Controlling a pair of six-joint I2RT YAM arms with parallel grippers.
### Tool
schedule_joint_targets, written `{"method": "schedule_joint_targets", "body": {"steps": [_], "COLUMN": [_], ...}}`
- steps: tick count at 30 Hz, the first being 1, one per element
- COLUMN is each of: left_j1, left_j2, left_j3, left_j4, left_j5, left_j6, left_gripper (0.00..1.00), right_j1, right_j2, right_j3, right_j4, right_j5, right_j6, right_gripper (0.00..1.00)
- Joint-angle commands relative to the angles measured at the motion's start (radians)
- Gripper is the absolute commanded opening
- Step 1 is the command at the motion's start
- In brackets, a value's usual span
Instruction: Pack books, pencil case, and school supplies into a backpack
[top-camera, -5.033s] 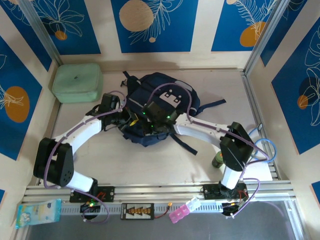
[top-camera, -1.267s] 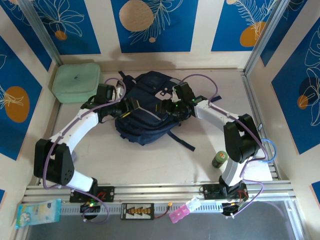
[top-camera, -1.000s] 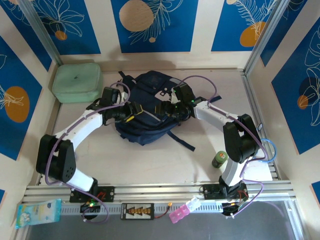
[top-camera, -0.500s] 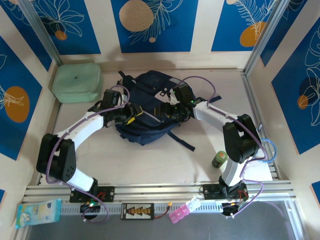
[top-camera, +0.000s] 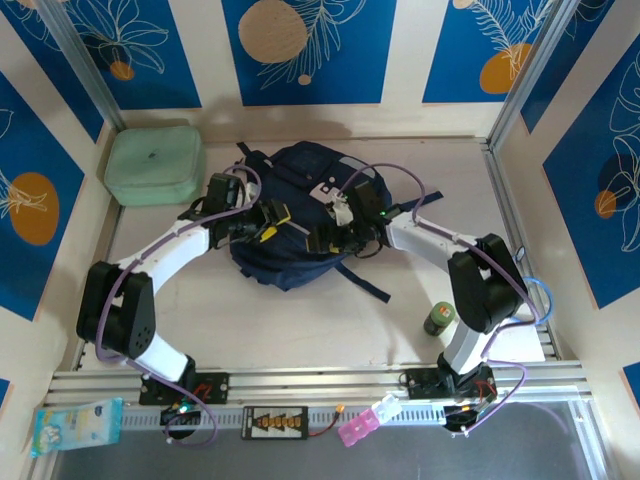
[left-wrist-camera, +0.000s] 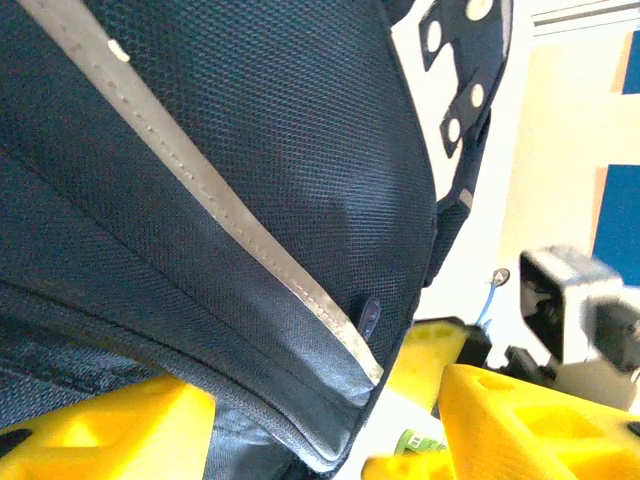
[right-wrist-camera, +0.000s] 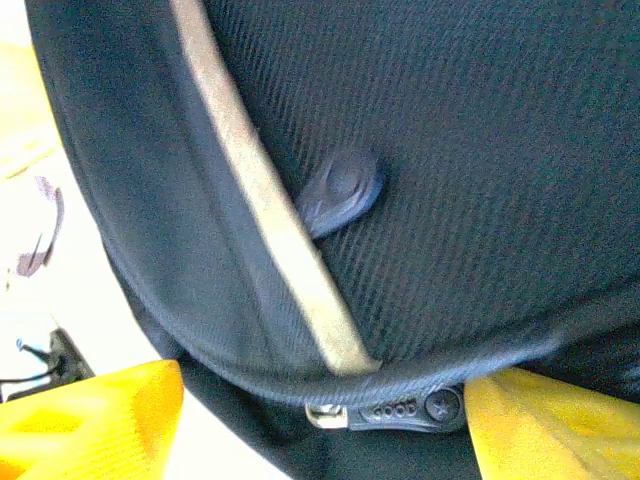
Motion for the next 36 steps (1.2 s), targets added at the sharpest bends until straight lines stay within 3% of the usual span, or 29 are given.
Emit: {"method": "schedule_joint_targets", "body": {"steps": [1,7,15,24,30,36], "left_j1": [-0.001,-0.001,0.003,0.005,0.005,0.005], "left_j2": [0.008,0.011,0.005,0.0,0.001,0.003], "left_j3": [0.051,0.059,0.061,0.062,0.063,0.064], "left_j4": [0.037,0.035,0.017,0.012,0.017,0.026], "left_j5": [0.042,0.046,0.037,0.04,0.044,0.045], "left_j6": [-0.007,-0.006,-0.002,-0.007,-0.012,-0.018], "left_gripper": [0.6,0.6,0.6,0.6,0.6,0.6], "right_j1": [0.024,0.029,0.023,0.05,0.079,0.08], "right_j2": [-0.059,-0.083,-0.16,-0.05,0.004,-0.034], "right_j3": [-0.03,-0.062,-0.116,-0.066,-0.04,-0.091], "right_j4": [-0.04,0.031,0.082,0.13,0.166,0.259], "right_j5": [-0.112,-0.13,0.134,0.178,0.118,-0.087], "right_j6": [-0.025,0.021,0.067,0.061,0.045,0.064], "right_gripper": [0.74,0.74,0.73,0.75,0.76,0.76]}}
